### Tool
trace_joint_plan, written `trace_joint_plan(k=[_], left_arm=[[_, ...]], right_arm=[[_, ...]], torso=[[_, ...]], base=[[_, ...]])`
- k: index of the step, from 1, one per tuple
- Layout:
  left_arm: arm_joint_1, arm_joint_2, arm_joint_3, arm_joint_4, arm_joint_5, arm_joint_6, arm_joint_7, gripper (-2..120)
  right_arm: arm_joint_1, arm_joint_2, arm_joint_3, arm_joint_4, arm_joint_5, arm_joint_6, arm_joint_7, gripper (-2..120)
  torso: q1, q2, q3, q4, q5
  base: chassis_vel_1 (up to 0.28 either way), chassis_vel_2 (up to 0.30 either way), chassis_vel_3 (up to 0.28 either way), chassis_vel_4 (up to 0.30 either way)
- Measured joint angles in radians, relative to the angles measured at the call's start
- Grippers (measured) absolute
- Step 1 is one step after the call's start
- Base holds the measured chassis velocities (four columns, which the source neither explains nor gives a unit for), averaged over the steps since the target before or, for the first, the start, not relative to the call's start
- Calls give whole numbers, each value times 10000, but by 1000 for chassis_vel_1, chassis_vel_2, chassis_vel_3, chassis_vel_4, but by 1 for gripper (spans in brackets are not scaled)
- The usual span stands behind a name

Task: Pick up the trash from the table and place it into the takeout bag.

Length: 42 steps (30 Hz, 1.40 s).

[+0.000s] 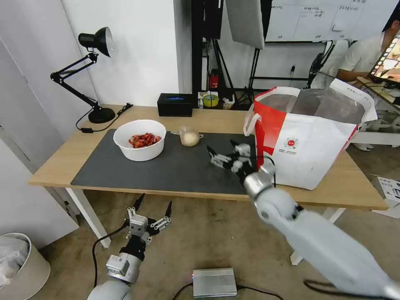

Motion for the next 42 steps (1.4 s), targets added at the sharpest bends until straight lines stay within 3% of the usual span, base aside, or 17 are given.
trace_joint_plan(k=[11,22,30,36,42], left_arm=[[-208,-86,22,238,36,-117,0,100],[-174,-40,48,274,34,-220,-3,100],[-57,53,-98,162,25,-218,1,100],[-22,34,-144,96,22,-212,3,100],[34,-63,-227,134,14,-275,16,100]], right_arm=[[1928,1645,-496,-3003,559,-1331,-1055,100],[2963,2509,-705,-4803,704,-1901,-1479,100],[3725,3547,-816,-6250,848,-2400,-1836,100],[4052,4453,-704,-7629,285,-2514,-2091,100],[4077,4834,-536,-8281,-228,-2641,-2334,100]], torso=[[0,0,-1,-1,-2],[1,0,-1,0,-2],[-1,1,-2,-1,-2],[-1,1,-2,1,-1],[-1,1,-2,1,-1]], base=[[0,0,0,0],[0,0,0,0],[0,0,0,0],[0,0,0,0],[0,0,0,0]])
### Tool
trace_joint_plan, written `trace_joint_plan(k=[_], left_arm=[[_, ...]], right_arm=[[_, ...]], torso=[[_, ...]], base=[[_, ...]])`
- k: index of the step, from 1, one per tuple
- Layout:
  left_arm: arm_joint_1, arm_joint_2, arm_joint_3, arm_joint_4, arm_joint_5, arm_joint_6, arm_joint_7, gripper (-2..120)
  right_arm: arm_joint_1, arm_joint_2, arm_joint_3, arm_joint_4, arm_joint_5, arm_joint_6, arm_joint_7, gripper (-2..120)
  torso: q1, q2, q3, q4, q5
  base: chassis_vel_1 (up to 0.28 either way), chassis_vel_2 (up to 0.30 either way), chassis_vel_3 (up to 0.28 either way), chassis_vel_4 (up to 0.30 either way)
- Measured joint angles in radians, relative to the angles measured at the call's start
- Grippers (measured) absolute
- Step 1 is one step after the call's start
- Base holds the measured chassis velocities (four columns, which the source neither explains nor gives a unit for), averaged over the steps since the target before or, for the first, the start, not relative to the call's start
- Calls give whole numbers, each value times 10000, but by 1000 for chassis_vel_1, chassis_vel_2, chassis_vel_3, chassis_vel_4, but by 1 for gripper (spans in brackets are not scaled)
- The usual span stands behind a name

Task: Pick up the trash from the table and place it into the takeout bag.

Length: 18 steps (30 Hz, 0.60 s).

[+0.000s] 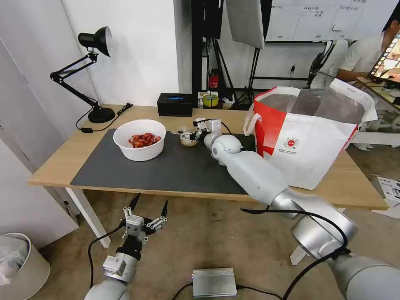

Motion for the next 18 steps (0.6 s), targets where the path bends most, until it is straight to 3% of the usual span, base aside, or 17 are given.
trace_joint_plan(k=[18], left_arm=[[71,-65,-41,-154,-25,-94,49,100]], right_arm=[[-113,402,198,-602,-836,34,-303,100]], torso=[[0,0,0,-1,1]], base=[[0,0,0,0]])
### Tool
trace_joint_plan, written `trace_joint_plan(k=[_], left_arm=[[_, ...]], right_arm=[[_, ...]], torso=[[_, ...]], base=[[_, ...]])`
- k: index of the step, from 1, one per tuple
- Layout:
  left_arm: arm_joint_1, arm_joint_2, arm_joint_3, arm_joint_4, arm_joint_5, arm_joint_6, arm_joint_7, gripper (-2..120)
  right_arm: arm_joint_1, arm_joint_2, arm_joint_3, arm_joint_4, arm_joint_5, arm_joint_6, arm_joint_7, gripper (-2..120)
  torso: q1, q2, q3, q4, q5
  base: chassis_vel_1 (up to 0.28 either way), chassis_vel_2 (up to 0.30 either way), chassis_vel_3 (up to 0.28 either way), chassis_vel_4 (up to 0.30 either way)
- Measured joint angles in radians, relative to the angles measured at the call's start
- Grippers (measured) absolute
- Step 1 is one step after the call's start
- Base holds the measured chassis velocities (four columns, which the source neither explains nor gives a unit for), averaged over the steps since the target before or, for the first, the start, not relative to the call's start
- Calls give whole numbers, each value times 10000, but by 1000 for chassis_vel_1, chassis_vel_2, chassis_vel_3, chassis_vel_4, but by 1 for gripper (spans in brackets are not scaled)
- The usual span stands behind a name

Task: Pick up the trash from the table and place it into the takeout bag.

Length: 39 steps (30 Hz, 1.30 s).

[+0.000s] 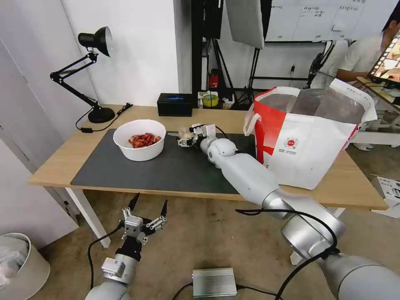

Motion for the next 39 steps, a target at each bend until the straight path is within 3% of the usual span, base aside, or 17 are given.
trace_joint_plan(k=[10,22,24,26,29,32,33,39], left_arm=[[-19,4,-13,55,-14,-27,0,100],[-19,10,50,-53,-349,8,-34,100],[-29,25,52,-59,-322,10,-38,100],[-26,42,52,-75,-297,17,-54,100],[-19,45,50,-94,-289,19,-57,100],[18,48,36,-172,-267,22,-65,100],[18,48,36,-172,-267,22,-65,100],[51,72,25,-313,-257,27,-73,100]], right_arm=[[-96,-47,0,-11,-158,0,93,98],[-248,-626,-50,670,-11,-323,134,51],[-284,-720,-62,819,90,-372,191,47],[-404,-1083,-108,1430,586,-462,443,34],[-464,-1318,-177,1814,869,-483,583,30],[-765,-2231,-360,3181,1475,-582,843,15],[-765,-2231,-360,3181,1475,-582,843,15],[-1675,-3948,-317,6321,2169,-651,1270,4]], torso=[[0,0,0,0,0],[0,0,0,0,1],[-1,0,0,0,1],[0,0,0,0,1],[0,0,0,1,2],[0,0,0,0,2],[0,0,0,0,2],[0,0,-1,1,3]], base=[[0,0,0,0],[0,0,0,0],[0,0,0,0],[0,0,0,0],[0,0,0,0],[0,0,0,0],[0,0,0,0],[0,0,0,0]])
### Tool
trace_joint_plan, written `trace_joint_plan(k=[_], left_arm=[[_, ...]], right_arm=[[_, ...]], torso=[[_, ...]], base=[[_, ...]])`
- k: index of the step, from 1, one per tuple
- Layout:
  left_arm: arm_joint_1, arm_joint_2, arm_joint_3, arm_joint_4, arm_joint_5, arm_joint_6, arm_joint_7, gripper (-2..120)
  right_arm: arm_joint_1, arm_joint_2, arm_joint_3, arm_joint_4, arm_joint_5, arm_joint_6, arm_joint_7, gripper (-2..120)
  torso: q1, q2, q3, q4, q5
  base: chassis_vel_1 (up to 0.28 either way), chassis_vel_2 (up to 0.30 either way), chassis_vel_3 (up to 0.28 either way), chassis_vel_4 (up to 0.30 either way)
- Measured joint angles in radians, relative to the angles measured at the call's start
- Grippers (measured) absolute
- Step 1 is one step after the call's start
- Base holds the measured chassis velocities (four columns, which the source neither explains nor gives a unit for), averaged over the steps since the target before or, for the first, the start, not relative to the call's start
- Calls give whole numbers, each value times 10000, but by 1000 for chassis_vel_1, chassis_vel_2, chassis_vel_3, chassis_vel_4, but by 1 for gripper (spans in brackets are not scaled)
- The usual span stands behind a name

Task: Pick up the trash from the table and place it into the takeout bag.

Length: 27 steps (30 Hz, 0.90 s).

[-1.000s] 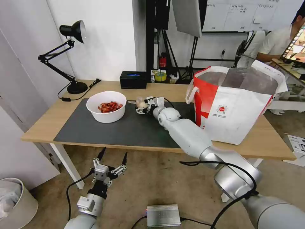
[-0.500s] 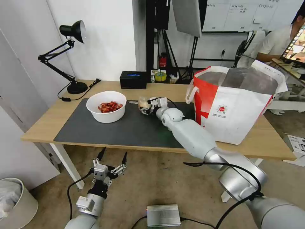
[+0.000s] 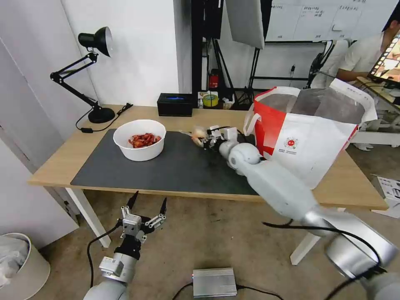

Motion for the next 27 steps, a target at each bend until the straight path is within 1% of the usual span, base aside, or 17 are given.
trace_joint_plan(k=[1,2,4,5,6,7,9,10,13,14,15,16,17,19,20,22,27], left_arm=[[0,0,0,0,0,0,0,100],[3,1,4,-46,6,0,0,100],[-1,0,25,-68,23,0,1,100],[-1,0,25,-68,23,0,1,100],[-10,0,47,-69,32,1,0,100],[-10,0,47,-69,32,1,0,100],[-31,0,88,-67,41,3,0,100],[-31,0,88,-67,41,3,0,100],[-53,-16,136,-46,59,8,0,100],[-53,-16,136,-46,59,8,0,100],[-55,-31,159,-43,65,10,-1,100],[-55,-31,159,-43,65,10,-1,100],[-55,-35,189,-43,68,16,-1,100],[-75,-28,215,-42,71,17,-1,100],[-75,-28,215,-42,71,17,-1,100],[-113,-25,253,-55,73,43,-3,100],[-141,-35,238,-193,71,162,-3,100]], right_arm=[[0,0,0,0,0,0,0,4],[-212,-547,6,901,158,0,119,4],[-582,-1540,147,2255,295,0,321,4],[-582,-1540,147,2255,295,0,321,4],[-861,-2096,383,3026,316,3,419,4],[-861,-2096,383,3026,316,3,419,4],[-1591,-3029,1107,4405,320,24,553,4],[-1591,-3029,1107,4405,320,24,553,4],[-2462,-3822,1952,5610,314,29,735,3],[-2462,-3822,1952,5610,314,29,735,3],[-2741,-4207,2243,6023,337,49,799,3],[-2741,-4207,2243,6023,337,49,799,3],[-2924,-4646,2528,6362,390,191,903,3],[-2939,-4972,2857,6620,522,334,1126,3],[-2939,-4972,2857,6620,522,334,1126,3],[-2746,-5180,3350,6764,630,444,1490,3],[-2233,-5367,3631,6607,642,511,2089,3]], torso=[[0,0,0,0,0],[-1,0,-1,1,-2],[-2,1,-1,-2,-1],[-2,1,-1,-2,-1],[-1,1,-1,-3,-1],[-1,1,-1,-3,-1],[-2,1,-1,-4,-3],[-2,1,-1,-4,-3],[-2,2,-2,-2,2],[-2,2,-2,-2,2],[-2,1,-2,-3,0],[-2,1,-2,-3,0],[-2,2,-1,-4,0],[-3,2,-1,-3,-3],[-3,2,-1,-3,-3],[-2,1,0,-1,-2],[-1,1,0,0,-3]], base=[[0,0,0,0],[0,0,0,0],[0,0,0,0],[0,0,0,0],[0,0,0,0],[0,0,0,0],[0,0,0,0],[0,0,0,0],[0,0,0,0],[0,0,0,0],[0,0,0,0],[0,0,0,0],[0,0,0,0],[0,0,0,0],[0,0,0,0],[0,0,0,0],[0,0,0,0]])
